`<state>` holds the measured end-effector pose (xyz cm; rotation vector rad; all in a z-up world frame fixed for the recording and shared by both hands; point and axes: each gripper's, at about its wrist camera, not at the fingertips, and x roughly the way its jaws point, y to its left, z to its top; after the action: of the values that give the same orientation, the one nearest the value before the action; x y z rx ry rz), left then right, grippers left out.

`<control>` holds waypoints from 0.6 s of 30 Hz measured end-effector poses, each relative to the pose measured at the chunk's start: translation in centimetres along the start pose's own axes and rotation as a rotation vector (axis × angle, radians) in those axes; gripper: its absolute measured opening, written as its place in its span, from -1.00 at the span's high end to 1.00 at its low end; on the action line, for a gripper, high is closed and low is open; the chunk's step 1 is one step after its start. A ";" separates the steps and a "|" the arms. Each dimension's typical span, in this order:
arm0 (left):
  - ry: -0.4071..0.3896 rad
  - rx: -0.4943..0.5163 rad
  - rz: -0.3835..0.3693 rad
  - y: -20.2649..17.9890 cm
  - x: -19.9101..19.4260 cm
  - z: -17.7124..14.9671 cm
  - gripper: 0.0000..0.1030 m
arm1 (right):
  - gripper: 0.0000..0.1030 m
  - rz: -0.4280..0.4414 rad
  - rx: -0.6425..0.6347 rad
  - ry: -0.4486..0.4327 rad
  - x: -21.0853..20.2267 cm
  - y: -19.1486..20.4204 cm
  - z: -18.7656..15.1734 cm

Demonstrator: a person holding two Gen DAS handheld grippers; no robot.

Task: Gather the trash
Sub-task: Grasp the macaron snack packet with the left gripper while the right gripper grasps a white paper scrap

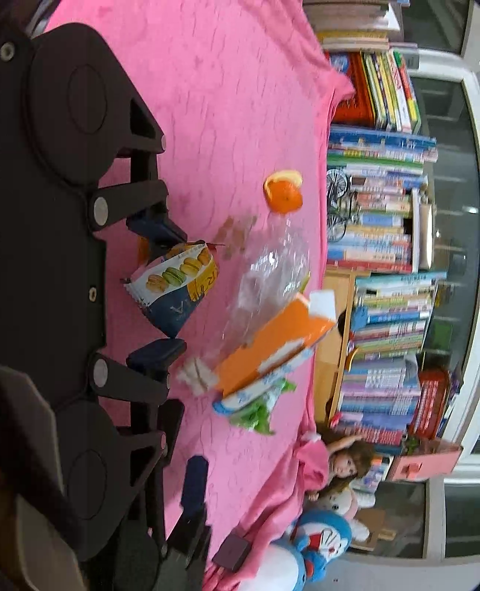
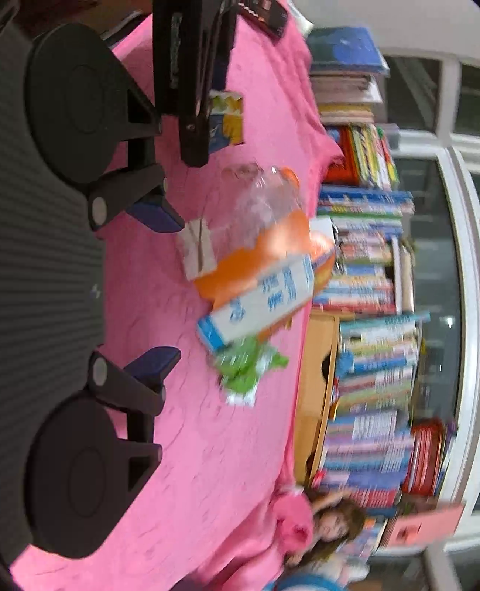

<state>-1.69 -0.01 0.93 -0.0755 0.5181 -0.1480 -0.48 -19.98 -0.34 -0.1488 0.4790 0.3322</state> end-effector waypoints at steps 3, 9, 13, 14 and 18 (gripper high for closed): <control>0.002 -0.005 0.020 0.8 -0.4 0.2 -0.03 | -0.57 0.033 -0.071 0.040 1.9 0.7 0.9; 0.006 -0.012 0.049 1.7 -0.8 0.3 -0.03 | -0.52 0.101 -0.029 0.097 3.7 0.3 1.8; 0.006 -0.018 0.051 1.8 -0.9 0.3 -0.03 | 0.03 0.109 -0.033 0.108 3.7 0.6 1.6; 0.005 -0.018 0.052 1.8 -0.9 0.3 -0.03 | 0.03 0.104 -0.035 0.106 3.6 0.8 1.6; 0.000 -0.014 0.051 1.7 -1.3 0.3 -0.03 | 0.05 0.094 -0.047 0.090 2.9 1.0 1.4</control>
<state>-2.48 1.83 1.60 -0.0758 0.5205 -0.0951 2.14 -17.91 -0.56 -0.1877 0.5690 0.4299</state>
